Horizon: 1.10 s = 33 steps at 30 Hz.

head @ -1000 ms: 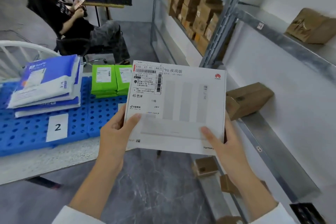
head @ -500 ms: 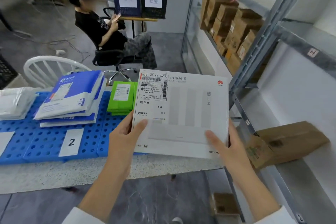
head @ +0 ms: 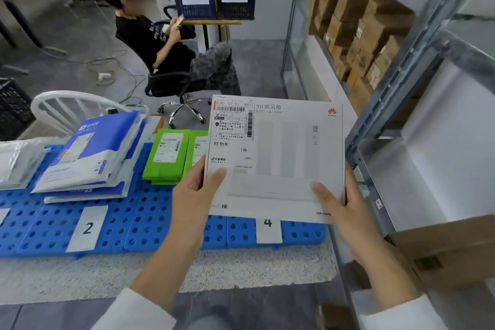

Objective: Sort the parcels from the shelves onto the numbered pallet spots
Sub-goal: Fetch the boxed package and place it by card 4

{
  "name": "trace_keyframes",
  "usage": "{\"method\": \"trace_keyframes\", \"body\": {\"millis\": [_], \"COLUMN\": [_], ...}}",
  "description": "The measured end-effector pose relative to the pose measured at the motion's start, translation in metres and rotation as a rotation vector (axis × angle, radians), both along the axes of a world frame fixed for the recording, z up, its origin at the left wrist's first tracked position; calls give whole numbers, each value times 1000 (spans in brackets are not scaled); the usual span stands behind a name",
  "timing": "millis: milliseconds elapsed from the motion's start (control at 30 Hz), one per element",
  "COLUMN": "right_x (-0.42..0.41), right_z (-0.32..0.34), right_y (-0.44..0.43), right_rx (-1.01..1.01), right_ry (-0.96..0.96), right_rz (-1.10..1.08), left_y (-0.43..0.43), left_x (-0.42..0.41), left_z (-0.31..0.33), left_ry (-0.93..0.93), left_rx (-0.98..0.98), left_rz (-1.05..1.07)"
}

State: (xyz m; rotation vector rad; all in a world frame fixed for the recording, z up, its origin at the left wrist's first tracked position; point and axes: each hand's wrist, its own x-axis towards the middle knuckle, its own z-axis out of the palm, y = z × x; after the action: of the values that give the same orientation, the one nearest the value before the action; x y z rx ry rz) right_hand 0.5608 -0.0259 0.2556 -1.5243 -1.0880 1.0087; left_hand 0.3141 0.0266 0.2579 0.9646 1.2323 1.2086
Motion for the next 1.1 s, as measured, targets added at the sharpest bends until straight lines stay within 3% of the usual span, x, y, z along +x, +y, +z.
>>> {"method": "trace_keyframes", "body": {"millis": [300,667,1100], "right_x": [17,32,48], "right_z": [-43,-95,-159], "right_y": [75,164,254], "right_rx": [-149,-341,-519], "right_ry": [-64,-40,-113], "right_rz": [-34,-193,-118], "left_y": [80,170,233], "left_x": [22,44,67], "left_z": [-36,-115,-178], "left_ry": [9,185,242], "left_rx": [-115,-217,-346], "left_rz": [-21,-170,-146]}}
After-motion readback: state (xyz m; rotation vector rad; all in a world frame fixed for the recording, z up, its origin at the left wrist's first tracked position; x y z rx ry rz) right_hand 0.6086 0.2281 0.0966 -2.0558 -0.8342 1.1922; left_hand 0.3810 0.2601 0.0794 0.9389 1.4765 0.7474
